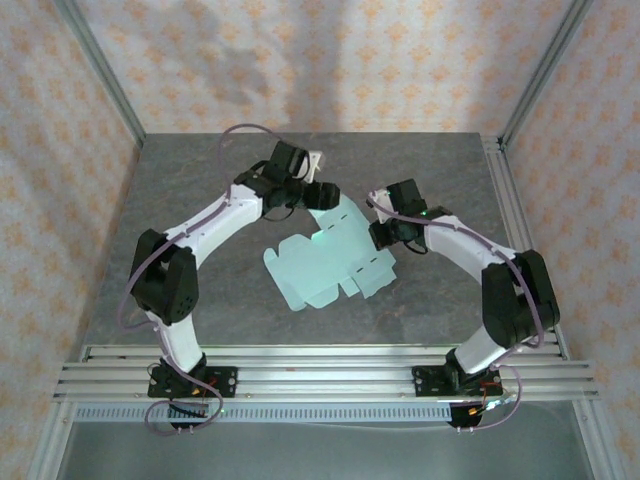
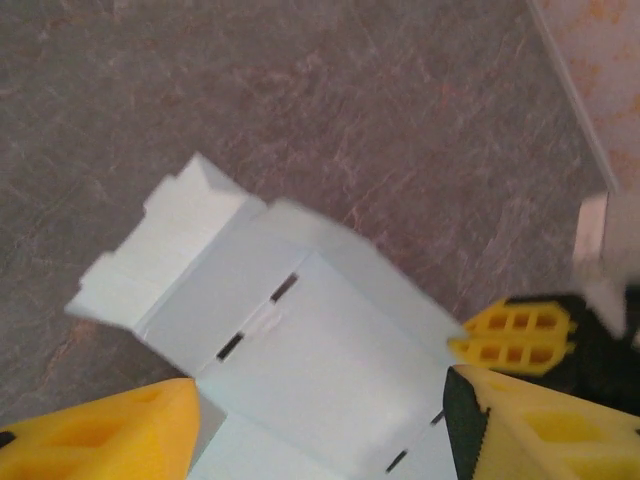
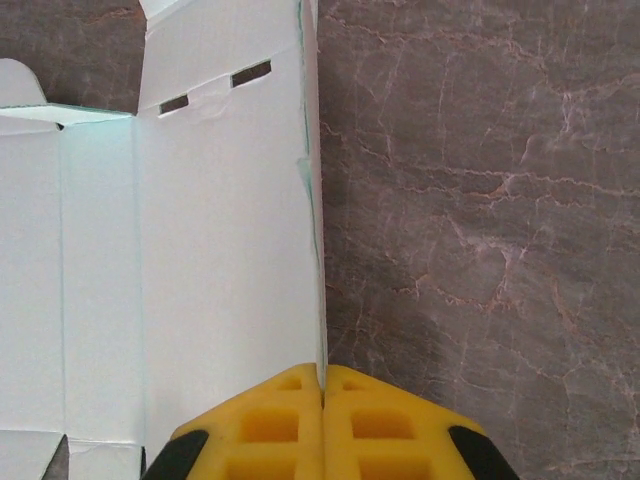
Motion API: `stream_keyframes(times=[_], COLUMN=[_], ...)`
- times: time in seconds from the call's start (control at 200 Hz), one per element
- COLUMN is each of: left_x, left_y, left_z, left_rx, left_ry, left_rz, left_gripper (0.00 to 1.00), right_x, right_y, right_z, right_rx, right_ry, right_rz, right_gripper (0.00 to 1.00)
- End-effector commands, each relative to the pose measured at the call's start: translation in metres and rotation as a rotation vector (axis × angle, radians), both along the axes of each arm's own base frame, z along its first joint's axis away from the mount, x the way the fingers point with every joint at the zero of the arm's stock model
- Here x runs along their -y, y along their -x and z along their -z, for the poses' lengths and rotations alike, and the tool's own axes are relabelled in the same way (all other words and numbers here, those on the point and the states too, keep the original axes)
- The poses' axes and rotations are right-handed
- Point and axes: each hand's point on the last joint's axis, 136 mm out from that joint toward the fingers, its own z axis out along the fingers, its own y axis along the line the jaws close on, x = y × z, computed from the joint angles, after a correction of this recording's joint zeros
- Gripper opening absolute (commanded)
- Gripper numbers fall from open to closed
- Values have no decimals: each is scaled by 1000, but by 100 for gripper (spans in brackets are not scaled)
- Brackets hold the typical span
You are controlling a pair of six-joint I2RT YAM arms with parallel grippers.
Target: Fold the paper box
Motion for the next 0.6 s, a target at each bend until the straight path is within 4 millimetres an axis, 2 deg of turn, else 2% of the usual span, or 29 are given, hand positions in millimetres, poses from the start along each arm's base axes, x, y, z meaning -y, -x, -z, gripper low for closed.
stream_keyframes(times=[0.0,0.025,0.25,0.47,0.596], left_x=[-7,-5,12,26,34], left_y=[-1,-3,-21,-31,-31], left_z=[13,23,26,38,42], left_rx=[-103,-124,-152,-200,-164], left_ry=[-87,-117,-157,-170,-223], left_rz=[-49,-43,-14,17,75], left_gripper=[70,71,72,65,65], right_x=[1,1,4,1,-1], right_y=[-8,-8,-10,-6,-4], right_z=[-15,-16,-21,-18,-16], right_rx=[131,144,228,238,228], right_ry=[39,46,135,143,142], right_rz=[-15,-17,-31,-46,-60], right_gripper=[0,0,0,0,0])
